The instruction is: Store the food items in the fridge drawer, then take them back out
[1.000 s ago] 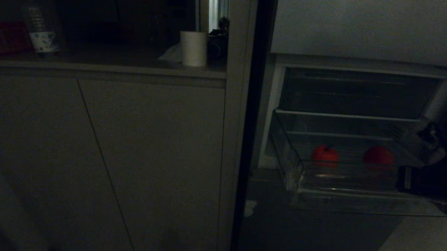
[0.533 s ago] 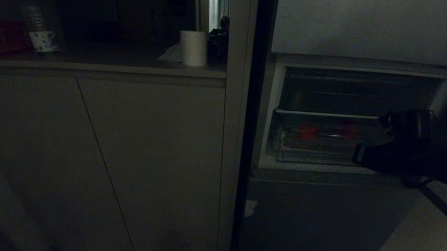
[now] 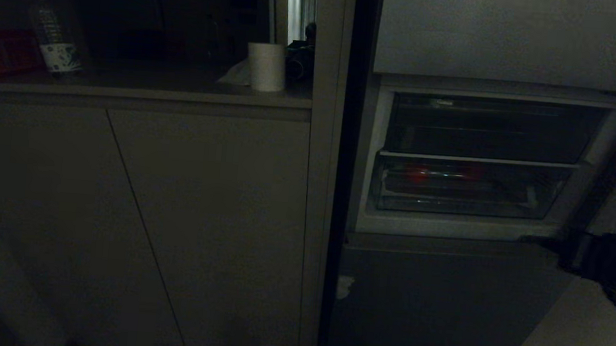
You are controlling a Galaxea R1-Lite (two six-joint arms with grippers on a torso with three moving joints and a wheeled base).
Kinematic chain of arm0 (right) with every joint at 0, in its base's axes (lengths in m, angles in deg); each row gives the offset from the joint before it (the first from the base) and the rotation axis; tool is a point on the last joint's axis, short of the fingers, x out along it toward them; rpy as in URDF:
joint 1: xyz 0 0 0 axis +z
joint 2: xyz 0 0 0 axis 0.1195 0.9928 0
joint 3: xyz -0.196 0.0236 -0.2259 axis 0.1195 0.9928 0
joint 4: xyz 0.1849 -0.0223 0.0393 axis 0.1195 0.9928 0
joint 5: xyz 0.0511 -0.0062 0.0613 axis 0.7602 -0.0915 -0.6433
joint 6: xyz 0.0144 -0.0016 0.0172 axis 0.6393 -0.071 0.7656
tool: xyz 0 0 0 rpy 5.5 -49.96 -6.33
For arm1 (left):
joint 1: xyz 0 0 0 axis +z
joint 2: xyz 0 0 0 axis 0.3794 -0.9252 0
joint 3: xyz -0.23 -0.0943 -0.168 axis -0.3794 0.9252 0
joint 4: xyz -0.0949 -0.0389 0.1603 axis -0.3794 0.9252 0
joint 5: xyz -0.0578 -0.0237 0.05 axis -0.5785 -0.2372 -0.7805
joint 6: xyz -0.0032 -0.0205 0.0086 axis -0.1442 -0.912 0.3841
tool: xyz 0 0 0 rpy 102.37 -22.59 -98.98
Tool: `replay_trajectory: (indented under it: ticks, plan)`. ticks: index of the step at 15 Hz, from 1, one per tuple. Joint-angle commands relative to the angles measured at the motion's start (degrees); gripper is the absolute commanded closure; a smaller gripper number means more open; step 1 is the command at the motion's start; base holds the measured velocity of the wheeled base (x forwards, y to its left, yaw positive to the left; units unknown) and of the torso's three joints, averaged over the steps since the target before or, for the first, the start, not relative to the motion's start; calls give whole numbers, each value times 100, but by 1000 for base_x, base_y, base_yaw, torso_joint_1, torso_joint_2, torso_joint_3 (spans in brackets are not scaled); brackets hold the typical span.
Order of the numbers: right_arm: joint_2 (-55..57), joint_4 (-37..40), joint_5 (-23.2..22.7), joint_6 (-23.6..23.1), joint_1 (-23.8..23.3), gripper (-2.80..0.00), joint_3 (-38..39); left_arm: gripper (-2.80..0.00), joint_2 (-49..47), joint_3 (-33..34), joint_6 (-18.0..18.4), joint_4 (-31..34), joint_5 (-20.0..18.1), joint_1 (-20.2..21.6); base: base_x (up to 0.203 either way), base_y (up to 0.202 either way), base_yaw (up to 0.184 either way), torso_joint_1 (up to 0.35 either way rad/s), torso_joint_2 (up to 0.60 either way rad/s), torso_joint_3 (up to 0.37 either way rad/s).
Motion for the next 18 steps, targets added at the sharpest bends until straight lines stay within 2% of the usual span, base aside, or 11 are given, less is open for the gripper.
replay_trajectory:
  ticks: [1, 5, 10, 13, 16, 18]
  plan:
    - [-2089, -10, -32, -128, 3, 0, 840, 0, -1, -2, -4, 1, 2, 1, 0, 0, 0, 0, 0, 0]
    - [-4636, 209, -81, -790, 4, 0, 1991, 0, -1, -2, 5, 1, 2, 1, 0, 0, 0, 0, 0, 0]
    - [-7060, 1415, -211, -1715, -24, 0, 3245, 0, -1, -2, -3, 1, 2, 1, 0, 0, 0, 0, 0, 0]
    - [-7651, 1543, 83, -2106, -44, 0, 3792, 0, -1, -2, -4, 1, 2, 1, 0, 0, 0, 0, 0, 0]
    - [-7636, 1516, 178, -2392, -48, 0, 3797, 0, -1, -2, 5, 1, 2, 1, 0, 0, 0, 0, 0, 0]
    - [-7636, 1516, 169, -2400, -48, 0, 3797, 0, -1, -2, 5, 1, 2, 1, 0, 0, 0, 0, 0, 0]
